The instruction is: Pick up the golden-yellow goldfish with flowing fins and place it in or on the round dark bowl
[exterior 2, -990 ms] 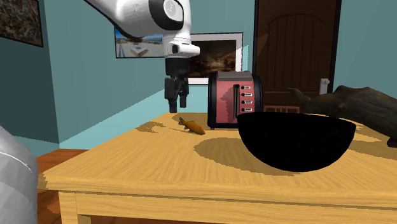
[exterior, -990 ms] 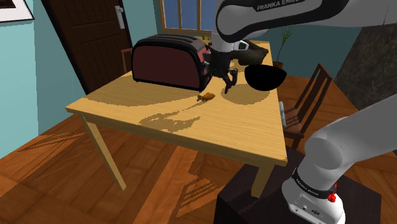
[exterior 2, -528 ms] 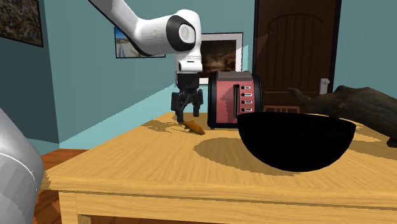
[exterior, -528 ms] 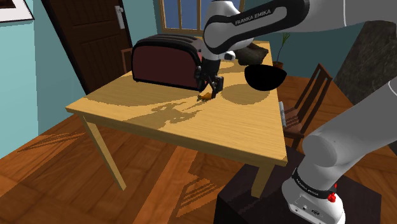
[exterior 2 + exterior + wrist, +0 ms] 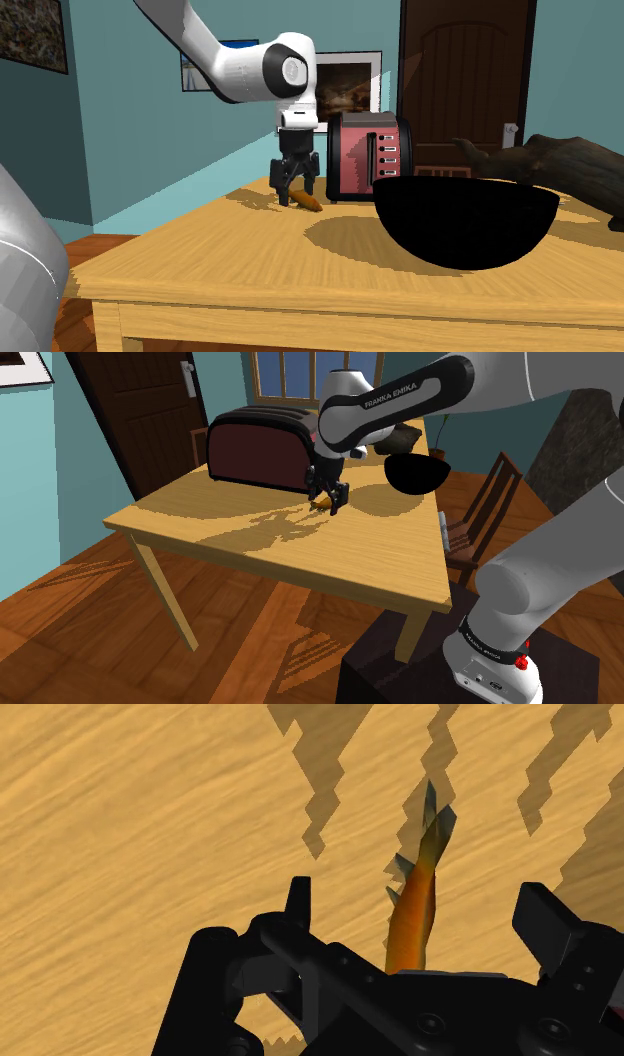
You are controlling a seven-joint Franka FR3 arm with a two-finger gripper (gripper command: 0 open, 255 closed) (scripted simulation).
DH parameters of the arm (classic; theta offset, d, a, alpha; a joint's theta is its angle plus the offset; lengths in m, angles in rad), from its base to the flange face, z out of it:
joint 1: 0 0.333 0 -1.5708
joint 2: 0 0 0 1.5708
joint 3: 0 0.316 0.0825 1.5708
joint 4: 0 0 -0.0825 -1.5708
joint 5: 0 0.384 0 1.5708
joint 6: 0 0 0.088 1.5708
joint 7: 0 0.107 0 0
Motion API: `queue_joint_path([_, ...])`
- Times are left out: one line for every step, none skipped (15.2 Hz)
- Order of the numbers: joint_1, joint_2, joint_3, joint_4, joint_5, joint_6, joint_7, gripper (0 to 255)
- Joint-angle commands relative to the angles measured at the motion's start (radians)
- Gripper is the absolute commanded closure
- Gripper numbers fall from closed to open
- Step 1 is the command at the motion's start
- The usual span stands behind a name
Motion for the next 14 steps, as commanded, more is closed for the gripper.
queue_joint_path([0.0,0.001,0.0,-0.001,0.0,0.002,0.0,0])
queue_joint_path([0.0,0.001,0.0,-0.001,0.0,0.002,0.0,0])
queue_joint_path([0.0,0.001,0.0,-0.001,0.0,0.002,0.0,0])
queue_joint_path([0.0,0.001,0.0,-0.001,0.0,0.002,0.0,0])
queue_joint_path([0.0,0.001,0.0,-0.001,0.0,0.002,0.0,255])
queue_joint_path([0.0,0.001,0.0,-0.001,0.0,0.002,0.0,255])
queue_joint_path([0.0,0.001,0.0,-0.001,0.0,0.002,0.0,255])
queue_joint_path([0.0,0.001,0.0,-0.001,0.0,0.002,0.0,255])
queue_joint_path([0.0,0.001,0.0,-0.001,0.0,0.002,0.0,255])
queue_joint_path([0.0,0.001,0.0,-0.001,0.0,0.002,0.0,255])
queue_joint_path([0.0,0.001,0.0,-0.001,0.0,0.002,0.0,255])
queue_joint_path([0.0,0.001,0.0,-0.001,0.0,0.002,0.0,255])
queue_joint_path([0.0,0.001,0.0,-0.001,0.0,0.002,0.0,255])
queue_joint_path([0.0,0.001,0.0,-0.001,0.0,0.002,0.0,255])
